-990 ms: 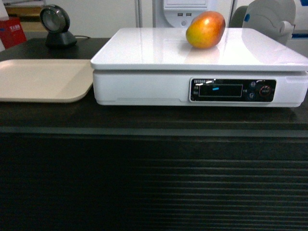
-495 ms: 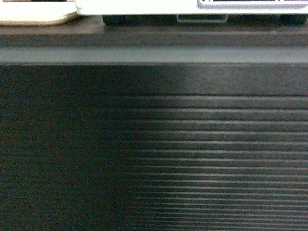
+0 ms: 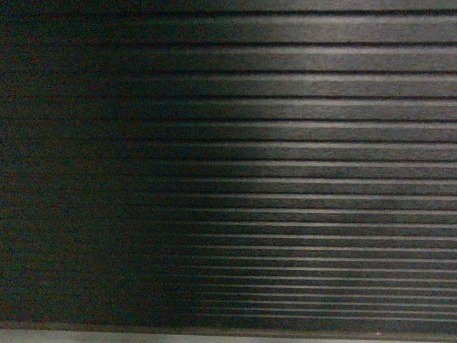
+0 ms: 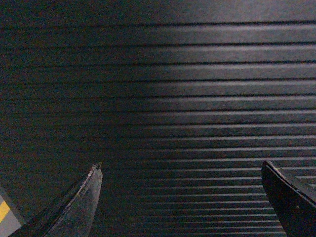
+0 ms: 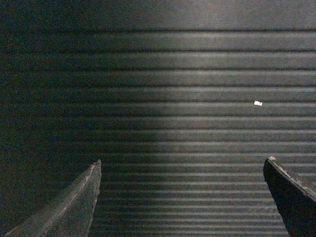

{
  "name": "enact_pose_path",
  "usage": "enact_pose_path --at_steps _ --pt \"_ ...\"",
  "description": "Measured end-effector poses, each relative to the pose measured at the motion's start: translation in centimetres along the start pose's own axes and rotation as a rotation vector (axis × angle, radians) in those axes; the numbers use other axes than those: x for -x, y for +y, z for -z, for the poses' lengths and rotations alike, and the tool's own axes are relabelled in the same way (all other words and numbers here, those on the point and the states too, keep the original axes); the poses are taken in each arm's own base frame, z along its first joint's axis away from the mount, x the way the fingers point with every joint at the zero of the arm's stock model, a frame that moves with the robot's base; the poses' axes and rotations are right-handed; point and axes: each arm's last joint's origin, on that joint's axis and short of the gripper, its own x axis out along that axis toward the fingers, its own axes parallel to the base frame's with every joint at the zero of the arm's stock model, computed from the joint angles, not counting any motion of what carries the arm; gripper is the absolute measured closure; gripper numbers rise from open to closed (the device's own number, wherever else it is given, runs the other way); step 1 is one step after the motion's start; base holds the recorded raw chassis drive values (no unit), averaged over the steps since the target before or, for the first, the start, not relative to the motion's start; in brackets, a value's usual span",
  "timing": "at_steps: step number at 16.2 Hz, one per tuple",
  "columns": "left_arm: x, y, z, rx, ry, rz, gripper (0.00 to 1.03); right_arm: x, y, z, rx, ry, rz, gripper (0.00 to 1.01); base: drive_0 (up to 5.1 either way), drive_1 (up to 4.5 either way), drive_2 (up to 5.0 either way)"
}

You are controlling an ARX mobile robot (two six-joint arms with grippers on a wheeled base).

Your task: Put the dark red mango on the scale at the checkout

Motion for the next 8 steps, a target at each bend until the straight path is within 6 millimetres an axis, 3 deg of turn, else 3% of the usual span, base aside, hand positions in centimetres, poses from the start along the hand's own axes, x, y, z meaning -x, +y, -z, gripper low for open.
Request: enact_pose_path --at_steps 8 --pt "0.0 0.0 0.03 0.0 0.003 0.0 0.05 0.0 0.0 0.02 0.0 0.002 0.0 0.03 0.0 0.0 0.0"
